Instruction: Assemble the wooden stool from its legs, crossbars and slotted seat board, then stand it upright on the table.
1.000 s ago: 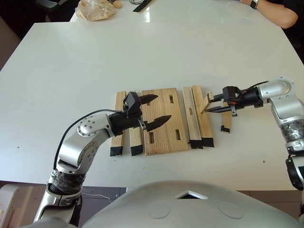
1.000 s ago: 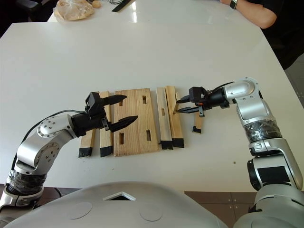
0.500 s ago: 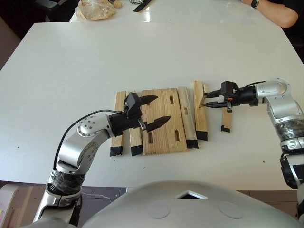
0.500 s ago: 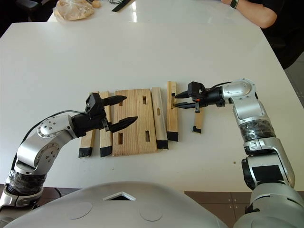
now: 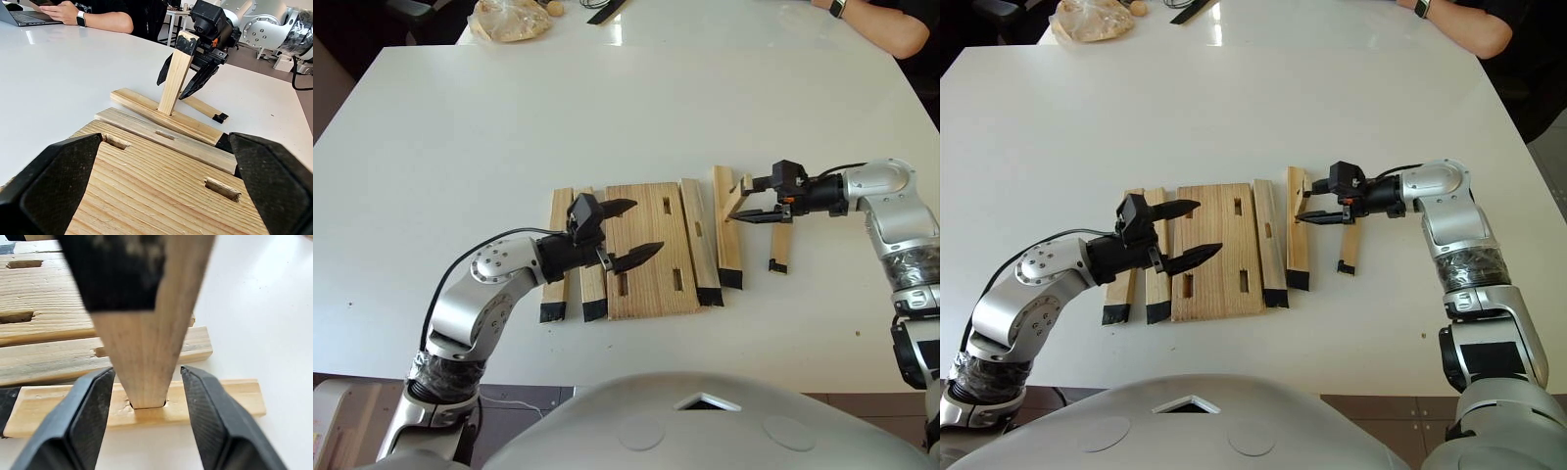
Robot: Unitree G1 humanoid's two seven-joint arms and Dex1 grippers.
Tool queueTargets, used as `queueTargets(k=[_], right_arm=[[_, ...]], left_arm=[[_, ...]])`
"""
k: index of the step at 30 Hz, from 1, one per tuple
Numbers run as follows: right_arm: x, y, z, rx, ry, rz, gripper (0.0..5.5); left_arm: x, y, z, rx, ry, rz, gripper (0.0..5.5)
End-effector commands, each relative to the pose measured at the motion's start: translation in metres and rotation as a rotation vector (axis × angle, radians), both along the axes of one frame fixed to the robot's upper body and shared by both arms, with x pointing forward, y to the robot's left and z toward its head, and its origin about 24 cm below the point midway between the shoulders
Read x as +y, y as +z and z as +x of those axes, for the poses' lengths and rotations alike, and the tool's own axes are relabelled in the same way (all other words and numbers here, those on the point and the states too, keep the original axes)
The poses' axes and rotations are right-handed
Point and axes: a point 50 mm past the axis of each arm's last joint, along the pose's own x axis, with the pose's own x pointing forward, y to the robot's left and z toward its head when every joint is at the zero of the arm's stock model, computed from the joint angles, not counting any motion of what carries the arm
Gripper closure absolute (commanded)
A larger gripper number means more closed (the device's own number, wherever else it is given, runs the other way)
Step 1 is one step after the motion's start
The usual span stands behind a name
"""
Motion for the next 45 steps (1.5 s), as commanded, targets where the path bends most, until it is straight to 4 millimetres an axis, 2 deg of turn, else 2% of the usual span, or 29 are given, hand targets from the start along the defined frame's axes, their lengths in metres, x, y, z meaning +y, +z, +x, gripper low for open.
queueTargets(k=[1, 7, 12, 16, 20, 30, 33, 38, 40, 42, 45], right_arm=[[0.000, 0.022, 0.004, -0.005, -0.029, 0.116, 3.03], [0.003, 0.065, 0.001, -0.011, -0.025, 0.303, 3.03], [0.015, 0.098, 0.005, -0.064, -0.036, 0.459, 3.03], [0.032, 0.100, 0.009, -0.130, -0.063, 0.496, 3.03], [0.046, 0.099, 0.004, -0.122, -0.039, 0.536, 3.03], [0.058, 0.108, 0.000, -0.118, -0.008, 0.596, 3.03], [0.064, 0.093, 0.000, -0.087, -0.010, 0.585, 3.03], [0.065, 0.018, -0.006, 0.033, -0.072, 0.430, 3.03], [0.064, -0.004, -0.009, 0.060, -0.090, 0.393, 3.03], [0.063, -0.011, -0.011, 0.065, -0.112, 0.410, 3.03], [0.062, 0.009, -0.010, 0.031, -0.134, 0.511, 3.03]], left_arm=[[0.000, -0.001, -0.002, 0.007, -0.010, 0.016, 0.71], [0.001, -0.001, 0.000, 0.008, 0.000, 0.020, 0.71], [0.000, -0.001, 0.000, 0.009, -0.001, 0.022, 0.71], [0.000, -0.001, 0.001, 0.009, -0.005, 0.027, 0.71], [-0.001, -0.002, 0.001, 0.010, -0.012, 0.031, 0.71], [0.000, -0.004, 0.001, 0.019, -0.013, 0.044, 0.71], [-0.001, -0.004, 0.001, 0.021, -0.017, 0.046, 0.71], [-0.002, -0.006, 0.001, 0.027, -0.025, 0.049, 0.71], [-0.002, -0.007, 0.000, 0.033, -0.033, 0.051, 0.71], [-0.003, -0.007, -0.001, 0.035, -0.043, 0.053, 0.71], [-0.002, -0.006, -0.002, 0.037, -0.045, 0.053, 0.71]])
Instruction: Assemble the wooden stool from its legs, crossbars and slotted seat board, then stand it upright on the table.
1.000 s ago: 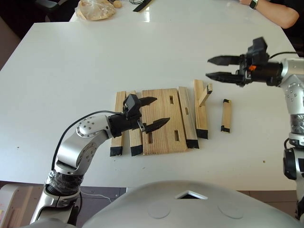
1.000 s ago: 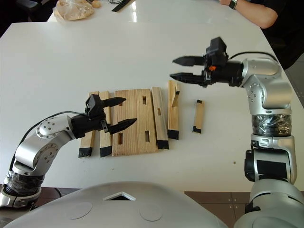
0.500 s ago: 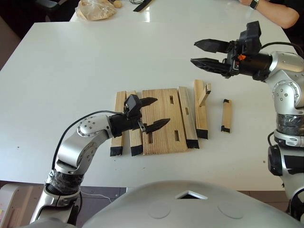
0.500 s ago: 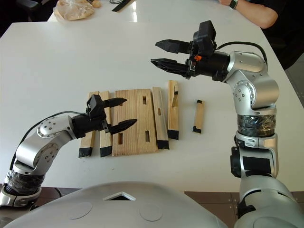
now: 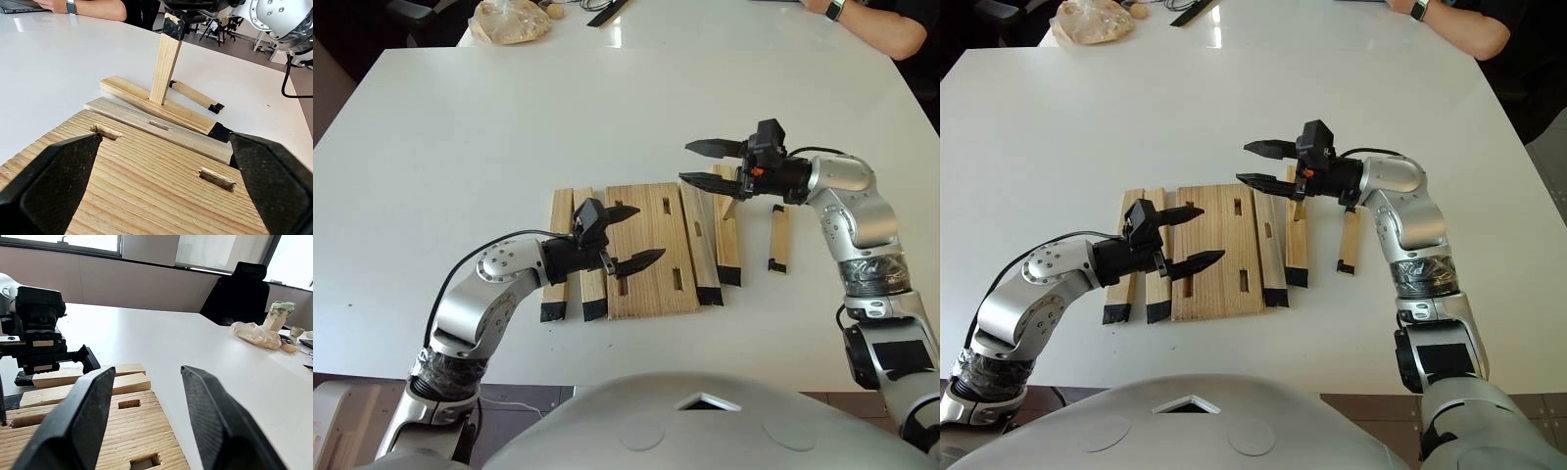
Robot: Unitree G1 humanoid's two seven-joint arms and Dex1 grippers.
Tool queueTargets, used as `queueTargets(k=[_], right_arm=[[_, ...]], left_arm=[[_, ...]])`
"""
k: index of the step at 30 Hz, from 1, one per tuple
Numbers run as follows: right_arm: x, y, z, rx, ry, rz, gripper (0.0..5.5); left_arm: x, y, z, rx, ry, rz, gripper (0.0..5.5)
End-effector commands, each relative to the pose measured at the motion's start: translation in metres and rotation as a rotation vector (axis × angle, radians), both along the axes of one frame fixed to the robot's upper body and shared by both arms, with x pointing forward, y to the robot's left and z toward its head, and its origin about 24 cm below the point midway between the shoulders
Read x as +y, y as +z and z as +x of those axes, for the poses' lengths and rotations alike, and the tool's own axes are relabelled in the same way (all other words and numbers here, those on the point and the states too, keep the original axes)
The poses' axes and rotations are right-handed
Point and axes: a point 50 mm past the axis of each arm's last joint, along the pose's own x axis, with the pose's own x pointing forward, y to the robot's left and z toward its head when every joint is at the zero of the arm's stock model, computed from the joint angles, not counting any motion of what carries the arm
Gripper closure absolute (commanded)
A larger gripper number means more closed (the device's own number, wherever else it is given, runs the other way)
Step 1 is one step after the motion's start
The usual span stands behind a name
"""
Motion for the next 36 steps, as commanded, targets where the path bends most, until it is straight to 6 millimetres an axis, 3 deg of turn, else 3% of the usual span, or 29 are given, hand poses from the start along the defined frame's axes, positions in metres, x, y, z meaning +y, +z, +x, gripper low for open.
queueTargets(k=[1, 6, 9, 13, 17, 22, 30, 36], right_arm=[[-0.008, -0.005, -0.006, 0.104, -0.069, 0.069, 3.03], [-0.010, 0.055, -0.016, 0.041, -0.069, 0.277, 3.03], [-0.011, 0.063, -0.036, 0.022, -0.041, 0.219, 3.03], [-0.040, 0.029, -0.069, 0.083, 0.006, -0.115, 3.03], [-0.062, 0.000, -0.080, 0.170, -0.004, -0.251, 3.03], [-0.071, -0.037, -0.066, 0.144, -0.069, -0.341, 3.03], [-0.061, -0.061, -0.057, 0.105, 0.006, -0.412, 3.03], [-0.068, -0.065, -0.049, 0.068, 0.023, -0.486, 3.03]], left_arm=[[0.001, 0.001, -0.001, 0.001, -0.009, 0.022, 0.71], [0.001, 0.000, -0.005, 0.005, 0.012, 0.008, 0.71], [0.000, -0.003, -0.007, 0.009, 0.029, 0.004, 0.71], [0.004, -0.006, -0.013, 0.022, 0.059, 0.003, 0.71], [0.005, -0.008, -0.015, 0.029, 0.083, 0.006, 0.71], [-0.002, -0.011, -0.013, 0.033, 0.078, -0.010, 0.71], [-0.001, -0.015, -0.006, 0.031, 0.053, 0.022, 0.71], [-0.004, -0.018, -0.009, 0.040, 0.048, 0.019, 0.71]])
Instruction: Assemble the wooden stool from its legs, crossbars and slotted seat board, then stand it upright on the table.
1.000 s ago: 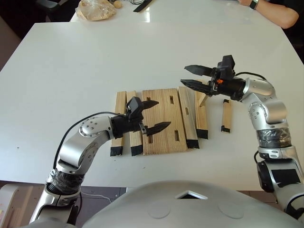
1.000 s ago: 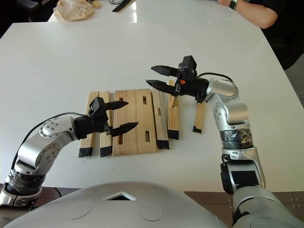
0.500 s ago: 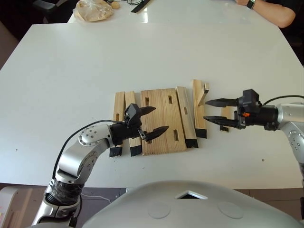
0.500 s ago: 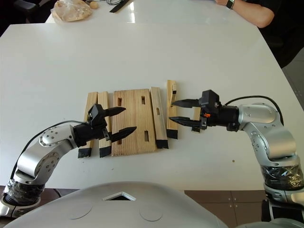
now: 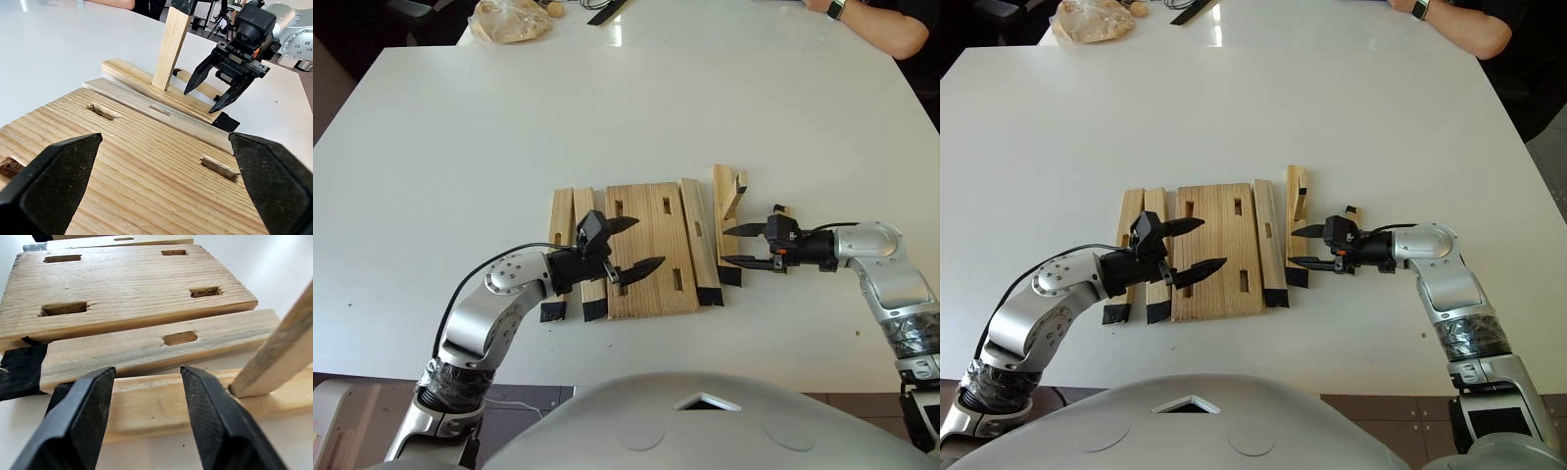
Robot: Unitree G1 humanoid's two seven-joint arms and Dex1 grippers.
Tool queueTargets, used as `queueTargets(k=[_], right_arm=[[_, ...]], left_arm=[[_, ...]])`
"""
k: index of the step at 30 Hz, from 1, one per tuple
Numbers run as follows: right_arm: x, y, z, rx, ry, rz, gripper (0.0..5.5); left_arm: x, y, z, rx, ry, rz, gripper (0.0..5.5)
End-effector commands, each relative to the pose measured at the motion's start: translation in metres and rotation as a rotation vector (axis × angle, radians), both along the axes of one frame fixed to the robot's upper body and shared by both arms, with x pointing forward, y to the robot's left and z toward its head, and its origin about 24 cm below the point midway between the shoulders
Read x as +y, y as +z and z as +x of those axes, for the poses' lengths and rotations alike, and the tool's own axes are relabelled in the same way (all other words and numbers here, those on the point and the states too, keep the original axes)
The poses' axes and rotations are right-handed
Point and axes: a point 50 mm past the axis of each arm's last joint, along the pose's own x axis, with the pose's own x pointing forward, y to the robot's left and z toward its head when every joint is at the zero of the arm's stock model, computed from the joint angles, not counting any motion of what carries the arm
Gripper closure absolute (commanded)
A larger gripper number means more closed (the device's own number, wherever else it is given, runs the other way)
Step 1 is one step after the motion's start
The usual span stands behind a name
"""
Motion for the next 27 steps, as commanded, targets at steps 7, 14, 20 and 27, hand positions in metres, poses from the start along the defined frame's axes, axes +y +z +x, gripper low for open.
queueTargets(k=[7, 14, 20, 27], right_arm=[[-0.023, 0.010, 0.028, -0.133, -0.001, -0.146, 3.03], [-0.027, 0.019, 0.036, -0.199, -0.001, -0.166, 3.03], [-0.040, 0.031, 0.030, -0.148, -0.239, -0.080, 3.03], [-0.006, 0.048, -0.005, -0.123, -0.558, -0.055, 2.47]], left_arm=[[-0.003, -0.002, -0.003, -0.005, -0.003, 0.013, 0.71], [-0.005, -0.004, -0.004, -0.005, 0.000, 0.017, 0.71], [-0.002, -0.007, -0.007, -0.002, 0.020, 0.028, 0.71], [-0.001, -0.011, -0.017, 0.008, 0.090, 0.016, 0.71]])
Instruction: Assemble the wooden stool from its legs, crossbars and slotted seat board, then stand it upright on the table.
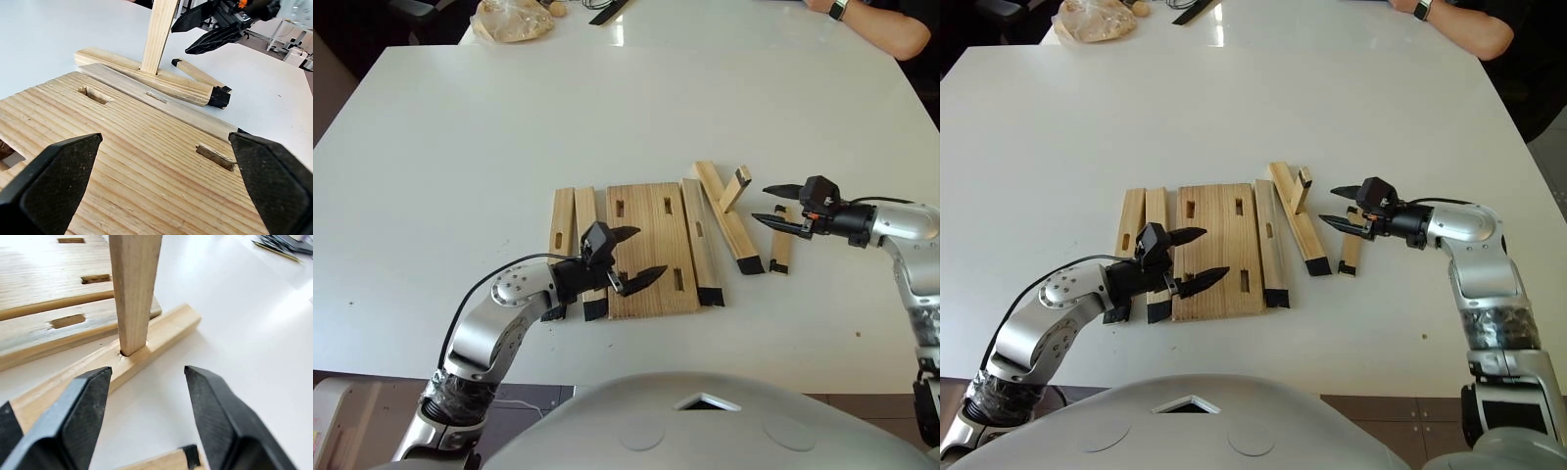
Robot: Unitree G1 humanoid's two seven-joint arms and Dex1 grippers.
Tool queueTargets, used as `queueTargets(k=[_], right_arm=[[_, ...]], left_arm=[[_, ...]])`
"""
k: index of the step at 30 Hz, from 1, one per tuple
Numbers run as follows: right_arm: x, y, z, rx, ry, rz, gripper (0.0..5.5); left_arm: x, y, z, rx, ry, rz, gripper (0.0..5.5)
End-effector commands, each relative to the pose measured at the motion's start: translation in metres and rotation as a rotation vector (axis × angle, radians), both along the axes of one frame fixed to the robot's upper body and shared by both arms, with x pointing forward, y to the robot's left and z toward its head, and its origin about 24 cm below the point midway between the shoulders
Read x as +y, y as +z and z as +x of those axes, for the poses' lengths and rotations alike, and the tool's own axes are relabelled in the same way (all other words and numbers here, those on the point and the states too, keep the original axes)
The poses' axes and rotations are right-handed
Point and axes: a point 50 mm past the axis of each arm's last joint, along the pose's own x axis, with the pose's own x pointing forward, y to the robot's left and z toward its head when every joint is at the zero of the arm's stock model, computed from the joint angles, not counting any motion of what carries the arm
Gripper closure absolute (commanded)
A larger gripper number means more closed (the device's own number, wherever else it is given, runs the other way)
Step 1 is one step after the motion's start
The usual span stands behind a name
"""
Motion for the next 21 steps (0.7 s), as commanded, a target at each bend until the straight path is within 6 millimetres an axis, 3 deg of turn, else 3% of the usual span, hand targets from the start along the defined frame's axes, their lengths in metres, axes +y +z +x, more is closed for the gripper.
queueTargets(k=[1, 6, 14, 18, 21], right_arm=[[0.025, 0.014, -0.017, 0.009, -0.204, 0.037, 2.47], [0.034, 0.007, -0.028, 0.059, -0.352, 0.031, 2.47], [0.047, -0.001, -0.058, 0.167, -0.324, -0.015, 2.47], [0.045, -0.006, -0.062, 0.195, -0.345, -0.020, 2.47], [0.044, -0.008, -0.060, 0.187, -0.376, -0.015, 2.04]], left_arm=[[0.000, 0.001, -0.004, -0.014, 0.051, 0.002, 0.71], [0.000, 0.000, -0.002, -0.014, 0.064, 0.010, 0.71], [0.001, 0.000, -0.006, -0.013, 0.085, 0.010, 0.71], [-0.002, -0.002, -0.009, -0.004, 0.091, 0.007, 0.71], [-0.002, -0.002, -0.009, -0.002, 0.090, 0.006, 0.71]])
